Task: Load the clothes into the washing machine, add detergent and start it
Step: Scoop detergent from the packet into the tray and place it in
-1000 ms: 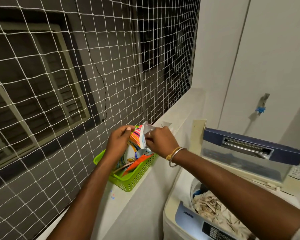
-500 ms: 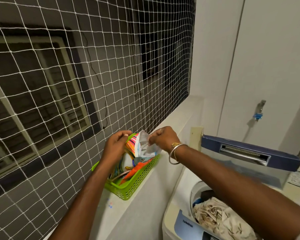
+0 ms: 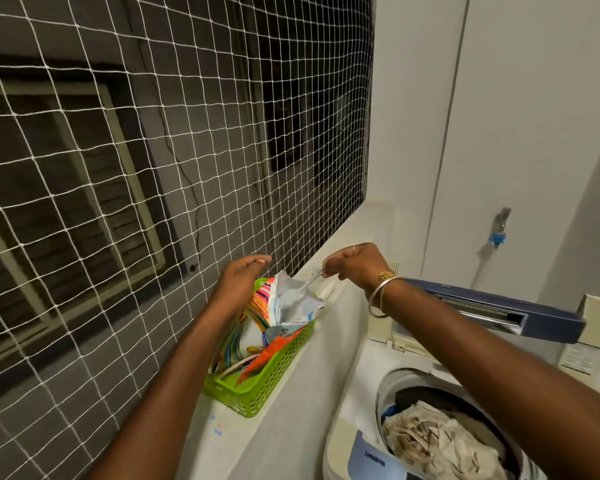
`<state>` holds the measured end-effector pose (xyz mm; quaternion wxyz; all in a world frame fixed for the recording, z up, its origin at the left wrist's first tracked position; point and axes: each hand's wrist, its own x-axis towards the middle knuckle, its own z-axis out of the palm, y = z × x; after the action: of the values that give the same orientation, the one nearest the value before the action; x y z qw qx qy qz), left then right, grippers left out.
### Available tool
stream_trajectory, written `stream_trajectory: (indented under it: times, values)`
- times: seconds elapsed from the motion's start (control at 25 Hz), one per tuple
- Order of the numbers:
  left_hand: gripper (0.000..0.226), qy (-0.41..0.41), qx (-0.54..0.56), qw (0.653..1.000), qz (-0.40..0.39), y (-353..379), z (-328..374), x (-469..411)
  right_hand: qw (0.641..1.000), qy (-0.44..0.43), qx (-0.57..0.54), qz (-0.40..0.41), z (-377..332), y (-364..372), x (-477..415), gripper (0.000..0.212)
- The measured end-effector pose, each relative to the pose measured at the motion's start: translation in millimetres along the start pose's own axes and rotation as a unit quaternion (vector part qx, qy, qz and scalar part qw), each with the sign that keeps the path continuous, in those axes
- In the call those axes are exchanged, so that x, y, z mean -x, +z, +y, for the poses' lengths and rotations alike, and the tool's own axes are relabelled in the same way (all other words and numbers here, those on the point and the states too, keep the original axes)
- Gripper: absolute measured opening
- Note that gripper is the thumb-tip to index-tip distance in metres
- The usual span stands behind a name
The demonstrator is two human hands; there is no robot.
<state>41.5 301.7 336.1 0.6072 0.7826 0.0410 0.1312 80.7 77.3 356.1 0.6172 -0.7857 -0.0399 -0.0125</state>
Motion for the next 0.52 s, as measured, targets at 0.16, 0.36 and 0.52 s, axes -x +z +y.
stream_trajectory:
  times: [0.16, 0.36, 0.52]
  values:
    - [0.025, -0.001, -0.007, 1.0, -0.026, -1.2, -2.7, -14.8, 1.0, 0.013, -0.02, 0.004, -2.7, -10.0, -0.8, 0.009]
    - [0.024, -0.01, -0.011, 0.999, -0.052, 1.4, -1.4, -31.3, 0.999, 0.034, -0.032, 0.022, -20.1, -21.8, 2.5, 0.012]
    - [0.022, -0.021, -0.009, 0.997, -0.076, 3.8, -3.5, -47.1, 0.998, 0.06, 0.001, 0.019, -27.4, -37.1, -6.1, 0.017]
